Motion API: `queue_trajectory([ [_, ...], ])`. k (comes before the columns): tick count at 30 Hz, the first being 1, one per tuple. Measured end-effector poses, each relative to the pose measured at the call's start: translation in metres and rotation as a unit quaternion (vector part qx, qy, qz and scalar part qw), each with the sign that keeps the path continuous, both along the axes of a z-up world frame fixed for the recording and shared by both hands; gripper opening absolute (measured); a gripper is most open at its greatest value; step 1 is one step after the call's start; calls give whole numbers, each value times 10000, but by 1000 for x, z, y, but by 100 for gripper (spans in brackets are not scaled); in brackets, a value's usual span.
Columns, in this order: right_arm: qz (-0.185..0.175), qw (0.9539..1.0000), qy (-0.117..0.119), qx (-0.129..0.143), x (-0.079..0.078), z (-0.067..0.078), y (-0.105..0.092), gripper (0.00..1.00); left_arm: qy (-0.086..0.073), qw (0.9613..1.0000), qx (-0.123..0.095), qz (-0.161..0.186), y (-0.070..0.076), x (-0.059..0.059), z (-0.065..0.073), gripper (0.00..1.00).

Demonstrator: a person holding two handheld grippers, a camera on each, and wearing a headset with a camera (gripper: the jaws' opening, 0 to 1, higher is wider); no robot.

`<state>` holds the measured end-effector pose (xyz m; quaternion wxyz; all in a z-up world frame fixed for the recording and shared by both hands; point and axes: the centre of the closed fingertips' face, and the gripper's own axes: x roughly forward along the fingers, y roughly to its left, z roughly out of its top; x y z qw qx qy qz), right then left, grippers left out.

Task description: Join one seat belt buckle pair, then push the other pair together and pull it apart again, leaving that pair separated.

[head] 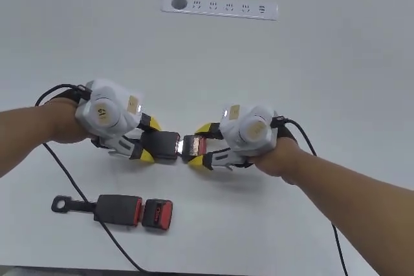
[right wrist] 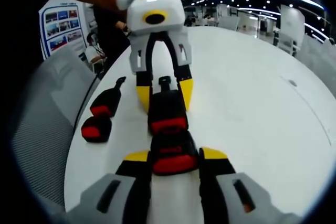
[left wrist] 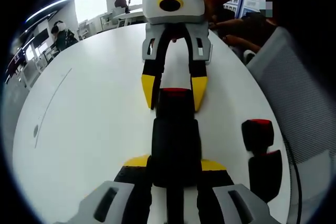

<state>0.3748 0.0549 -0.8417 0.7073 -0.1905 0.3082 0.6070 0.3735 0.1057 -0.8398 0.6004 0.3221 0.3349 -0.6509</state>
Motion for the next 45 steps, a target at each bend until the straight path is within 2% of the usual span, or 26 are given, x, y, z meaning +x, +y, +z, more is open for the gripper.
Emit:
queue_trajectory([
  [19, -408, 9986, 40, -324, 1, -1, 4, 34, 2, 10000, 66, 43, 1, 0, 0, 33],
  [26, -371, 9985, 7, -412, 1, -2, 4, 35, -7, 10000, 62, 17, 1, -1, 0, 33],
  [45, -352, 9988, -58, -330, 1, -1, 2, 35, -8, 10000, 20, 6, 1, -2, 1, 33],
])
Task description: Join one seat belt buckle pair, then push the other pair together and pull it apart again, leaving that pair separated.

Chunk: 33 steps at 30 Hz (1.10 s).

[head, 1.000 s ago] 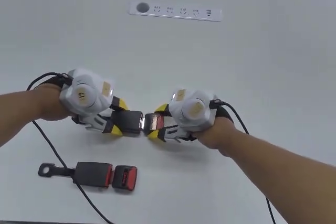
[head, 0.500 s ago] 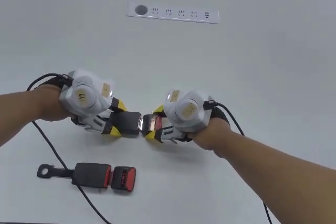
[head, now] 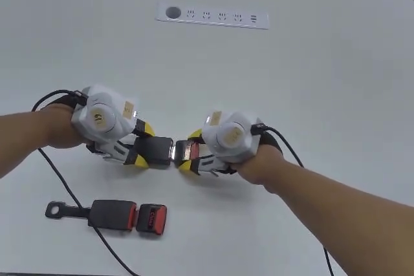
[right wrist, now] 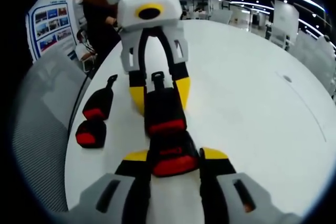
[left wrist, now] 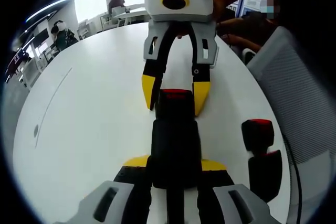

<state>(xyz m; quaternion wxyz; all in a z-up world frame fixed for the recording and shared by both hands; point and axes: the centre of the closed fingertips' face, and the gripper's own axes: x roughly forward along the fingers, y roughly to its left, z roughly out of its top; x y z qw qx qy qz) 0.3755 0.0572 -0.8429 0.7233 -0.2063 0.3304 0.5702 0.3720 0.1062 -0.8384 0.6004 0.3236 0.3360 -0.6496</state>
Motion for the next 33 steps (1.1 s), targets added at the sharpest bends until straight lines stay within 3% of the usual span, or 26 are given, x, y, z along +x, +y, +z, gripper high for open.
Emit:
queue_trajectory([
  [12, -20, 9999, -21, 116, -1, 1, -2, 35, 17, 10000, -53, 21, 0, 0, 0, 33],
  [21, 18, 10000, -64, 70, 0, 0, -17, 36, 30, 9999, -76, 62, 0, 0, 1, 33],
  [33, 12, 9998, 0, 203, -4, 0, -28, 36, 49, 9998, -138, 95, -1, 0, 0, 34],
])
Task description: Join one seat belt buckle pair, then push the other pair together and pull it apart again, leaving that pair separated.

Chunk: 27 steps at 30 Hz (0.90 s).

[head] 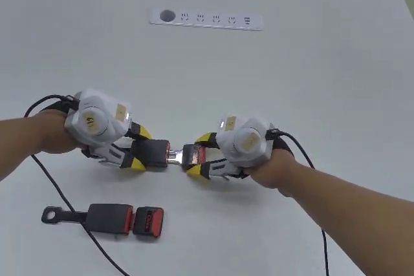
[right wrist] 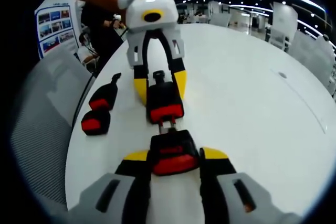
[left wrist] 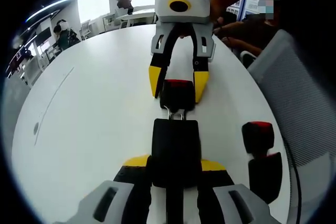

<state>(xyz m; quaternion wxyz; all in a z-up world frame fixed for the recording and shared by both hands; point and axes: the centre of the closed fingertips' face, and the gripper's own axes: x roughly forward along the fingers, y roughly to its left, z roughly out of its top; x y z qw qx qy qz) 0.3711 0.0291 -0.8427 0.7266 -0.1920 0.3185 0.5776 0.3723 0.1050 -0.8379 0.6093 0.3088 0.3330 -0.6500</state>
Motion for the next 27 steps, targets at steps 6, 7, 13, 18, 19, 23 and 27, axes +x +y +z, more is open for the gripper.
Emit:
queue_trajectory([
  [6, -32, 10000, 34, 46, -2, 0, -5, 36, 23, 10000, -75, 18, 0, 0, 0, 34],
  [7, -35, 10000, 34, 61, -2, 0, -6, 36, 31, 10000, -83, 25, 0, 0, 0, 34],
  [13, -71, 9998, 45, 153, -3, 1, -13, 36, 66, 9999, -149, 21, 0, 1, 0, 34],
  [18, -60, 9998, 39, 180, -4, 1, -23, 36, 86, 9997, -220, 57, 0, 1, 0, 34],
  [19, -65, 9998, 37, 186, -4, 2, -24, 36, 90, 9997, -225, 58, 0, 1, 0, 34],
  [23, -105, 9996, 66, 238, -5, 3, -31, 36, 97, 9997, -233, 49, -1, 1, 1, 34],
  [27, -115, 9996, 77, 262, -5, 3, -36, 36, 113, 9996, -246, 57, 0, 1, 1, 34],
])
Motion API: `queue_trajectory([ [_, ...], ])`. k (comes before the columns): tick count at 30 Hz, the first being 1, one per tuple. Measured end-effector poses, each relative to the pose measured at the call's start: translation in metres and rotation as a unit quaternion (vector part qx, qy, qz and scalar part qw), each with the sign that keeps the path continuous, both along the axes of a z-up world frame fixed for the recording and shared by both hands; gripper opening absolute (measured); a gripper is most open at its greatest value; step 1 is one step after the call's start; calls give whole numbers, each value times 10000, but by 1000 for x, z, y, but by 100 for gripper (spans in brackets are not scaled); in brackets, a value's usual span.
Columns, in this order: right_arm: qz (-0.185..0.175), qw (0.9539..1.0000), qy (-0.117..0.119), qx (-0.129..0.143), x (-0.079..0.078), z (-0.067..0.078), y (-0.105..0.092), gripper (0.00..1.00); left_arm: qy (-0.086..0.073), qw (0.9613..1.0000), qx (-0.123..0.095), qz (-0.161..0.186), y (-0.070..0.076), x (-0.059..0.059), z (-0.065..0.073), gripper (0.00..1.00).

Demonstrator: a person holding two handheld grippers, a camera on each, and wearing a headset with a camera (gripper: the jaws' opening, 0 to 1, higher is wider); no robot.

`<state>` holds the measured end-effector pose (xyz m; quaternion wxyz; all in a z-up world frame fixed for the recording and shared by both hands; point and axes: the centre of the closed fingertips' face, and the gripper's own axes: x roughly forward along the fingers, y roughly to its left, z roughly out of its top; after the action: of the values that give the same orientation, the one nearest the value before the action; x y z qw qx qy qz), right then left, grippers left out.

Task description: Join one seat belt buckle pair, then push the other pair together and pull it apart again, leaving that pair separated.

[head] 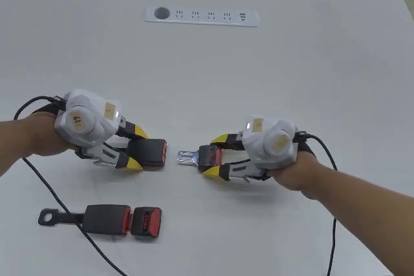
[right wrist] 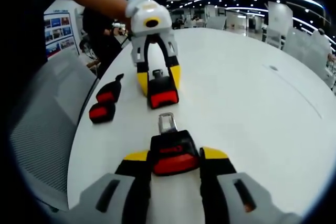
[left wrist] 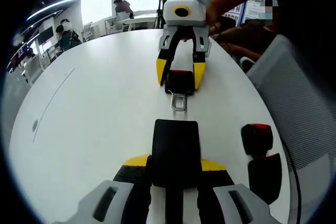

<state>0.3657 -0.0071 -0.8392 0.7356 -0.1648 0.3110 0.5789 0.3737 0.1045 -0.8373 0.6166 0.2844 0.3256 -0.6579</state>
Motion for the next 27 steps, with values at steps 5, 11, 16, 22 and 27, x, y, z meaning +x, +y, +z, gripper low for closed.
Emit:
queue_trajectory([
  [5, -12, 10000, -32, 15, -1, 1, -8, 36, 21, 10000, -22, 8, 0, 0, 0, 34],
  [11, 18, 9999, -102, 0, -3, 1, -19, 36, 26, 10000, -24, 2, 0, 0, 0, 34],
  [16, -6, 10000, -81, 12, -2, 1, -28, 36, 38, 10000, -25, 0, 0, 0, 0, 34],
  [22, -49, 9999, -91, 16, -2, 1, -38, 36, 36, 10000, -17, 0, 0, 0, 1, 34],
  [27, -72, 9999, -99, 5, -3, -1, -48, 36, 35, 10000, -11, 3, 0, -1, 0, 34],
])
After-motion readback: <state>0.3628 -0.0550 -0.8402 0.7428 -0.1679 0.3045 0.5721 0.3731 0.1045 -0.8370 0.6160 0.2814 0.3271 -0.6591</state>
